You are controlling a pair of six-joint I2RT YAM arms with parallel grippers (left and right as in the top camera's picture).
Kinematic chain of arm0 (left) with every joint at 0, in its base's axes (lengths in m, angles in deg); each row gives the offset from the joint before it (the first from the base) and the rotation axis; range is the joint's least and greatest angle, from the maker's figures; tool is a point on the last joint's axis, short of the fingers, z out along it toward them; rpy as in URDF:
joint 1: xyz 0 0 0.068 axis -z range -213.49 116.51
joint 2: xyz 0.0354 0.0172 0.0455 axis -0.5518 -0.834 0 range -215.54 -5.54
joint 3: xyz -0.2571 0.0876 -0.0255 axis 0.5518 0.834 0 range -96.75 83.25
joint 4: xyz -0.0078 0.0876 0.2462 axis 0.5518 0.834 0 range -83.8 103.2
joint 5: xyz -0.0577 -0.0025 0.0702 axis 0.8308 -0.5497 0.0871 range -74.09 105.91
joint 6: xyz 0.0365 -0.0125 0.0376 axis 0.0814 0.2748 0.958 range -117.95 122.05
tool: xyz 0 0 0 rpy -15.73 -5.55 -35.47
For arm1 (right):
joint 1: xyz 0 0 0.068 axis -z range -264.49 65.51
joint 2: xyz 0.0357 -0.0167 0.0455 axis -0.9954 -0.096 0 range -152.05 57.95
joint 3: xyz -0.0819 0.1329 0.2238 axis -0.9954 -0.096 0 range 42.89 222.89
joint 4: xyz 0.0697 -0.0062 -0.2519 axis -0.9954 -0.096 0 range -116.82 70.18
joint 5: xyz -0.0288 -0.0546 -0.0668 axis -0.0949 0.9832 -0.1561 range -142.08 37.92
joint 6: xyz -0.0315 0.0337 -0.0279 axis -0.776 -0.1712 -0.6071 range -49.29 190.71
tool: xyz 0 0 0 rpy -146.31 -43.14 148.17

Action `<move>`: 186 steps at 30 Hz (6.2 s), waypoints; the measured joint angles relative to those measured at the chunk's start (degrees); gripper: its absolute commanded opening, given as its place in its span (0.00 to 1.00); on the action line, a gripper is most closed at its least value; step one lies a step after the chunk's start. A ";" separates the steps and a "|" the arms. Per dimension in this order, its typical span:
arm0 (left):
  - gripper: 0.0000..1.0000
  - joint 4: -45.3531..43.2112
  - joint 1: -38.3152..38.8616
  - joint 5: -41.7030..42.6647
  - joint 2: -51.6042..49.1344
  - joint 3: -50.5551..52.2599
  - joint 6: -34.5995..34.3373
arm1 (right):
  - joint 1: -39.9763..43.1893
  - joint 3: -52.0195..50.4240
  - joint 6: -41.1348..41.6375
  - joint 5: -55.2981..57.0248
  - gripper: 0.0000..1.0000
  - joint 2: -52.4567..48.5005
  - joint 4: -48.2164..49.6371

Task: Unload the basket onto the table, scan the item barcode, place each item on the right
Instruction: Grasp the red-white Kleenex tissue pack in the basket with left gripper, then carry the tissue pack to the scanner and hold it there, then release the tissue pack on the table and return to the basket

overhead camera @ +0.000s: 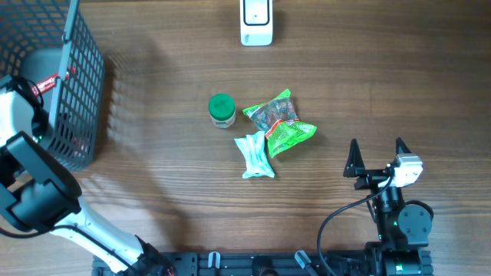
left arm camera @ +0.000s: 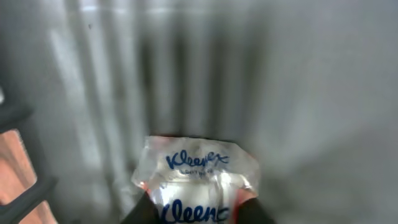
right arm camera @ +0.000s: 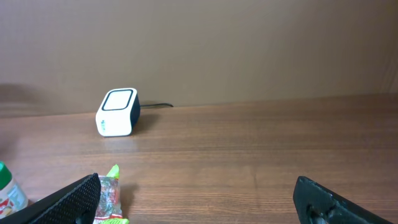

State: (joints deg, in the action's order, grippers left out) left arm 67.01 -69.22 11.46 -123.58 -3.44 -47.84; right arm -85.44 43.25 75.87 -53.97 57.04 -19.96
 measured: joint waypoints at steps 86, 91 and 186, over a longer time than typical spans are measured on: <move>0.04 20.15 86.14 2.29 -12.00 -33.27 -0.87 | 0.00 0.00 0.00 0.00 1.00 0.00 -0.02; 0.05 10.71 86.97 7.82 -12.20 -23.30 -1.27 | 0.00 0.00 0.00 0.00 1.00 0.00 -0.02; 0.59 -21.27 -0.33 1.40 5.57 -16.33 -17.27 | 0.00 0.00 0.00 0.00 1.00 0.00 0.00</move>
State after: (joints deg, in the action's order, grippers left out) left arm 45.75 -69.54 12.86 -118.01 -19.77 -65.11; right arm -85.44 43.25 75.87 -53.97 57.04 -19.96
